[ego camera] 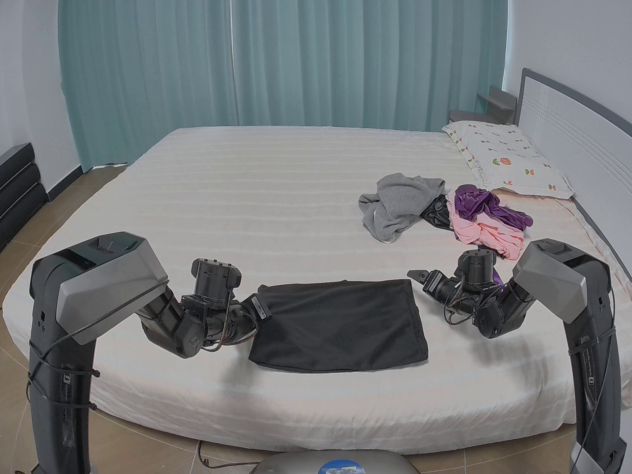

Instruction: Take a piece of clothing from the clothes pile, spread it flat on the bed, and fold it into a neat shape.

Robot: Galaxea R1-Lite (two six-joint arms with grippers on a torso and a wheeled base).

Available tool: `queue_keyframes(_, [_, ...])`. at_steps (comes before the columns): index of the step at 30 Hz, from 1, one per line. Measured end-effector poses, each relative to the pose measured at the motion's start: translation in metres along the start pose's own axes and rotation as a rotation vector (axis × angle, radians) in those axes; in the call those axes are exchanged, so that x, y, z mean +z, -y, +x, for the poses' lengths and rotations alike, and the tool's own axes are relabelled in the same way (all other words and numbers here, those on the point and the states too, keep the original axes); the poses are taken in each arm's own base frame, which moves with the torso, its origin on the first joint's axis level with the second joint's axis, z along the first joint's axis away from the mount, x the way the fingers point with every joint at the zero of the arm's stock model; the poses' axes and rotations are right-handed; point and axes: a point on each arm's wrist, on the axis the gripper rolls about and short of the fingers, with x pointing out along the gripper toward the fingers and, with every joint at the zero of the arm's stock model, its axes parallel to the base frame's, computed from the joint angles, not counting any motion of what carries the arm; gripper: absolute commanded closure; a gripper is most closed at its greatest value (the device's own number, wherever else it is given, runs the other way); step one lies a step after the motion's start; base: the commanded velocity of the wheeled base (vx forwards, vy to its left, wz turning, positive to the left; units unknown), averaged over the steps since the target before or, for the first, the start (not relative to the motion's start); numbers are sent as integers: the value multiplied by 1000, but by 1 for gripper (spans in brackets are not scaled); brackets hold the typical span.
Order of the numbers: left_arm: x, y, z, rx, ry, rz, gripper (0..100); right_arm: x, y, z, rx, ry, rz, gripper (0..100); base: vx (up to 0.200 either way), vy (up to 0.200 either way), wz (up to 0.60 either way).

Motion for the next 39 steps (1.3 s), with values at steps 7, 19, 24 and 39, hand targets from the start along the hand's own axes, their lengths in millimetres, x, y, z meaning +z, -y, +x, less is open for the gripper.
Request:
queue_keyframes(7, [3,0,0,-3,8,-20,100,0,0,0,-2,0,1,0,0,200,0])
queue_keyframes(19, [7,-1,-1,-4,16,-25,100,1,1,0,-4,1,2,0,0,200,0])
queue_keyframes(24, [7,-2,-1,-2,16,-26,100,0,0,0,-3,0,1,0,0,200,0])
queue_keyframes(39, [7,-4,-2,3,16,-29,100,0,1,0,-3,0,1,0,0,200,0])
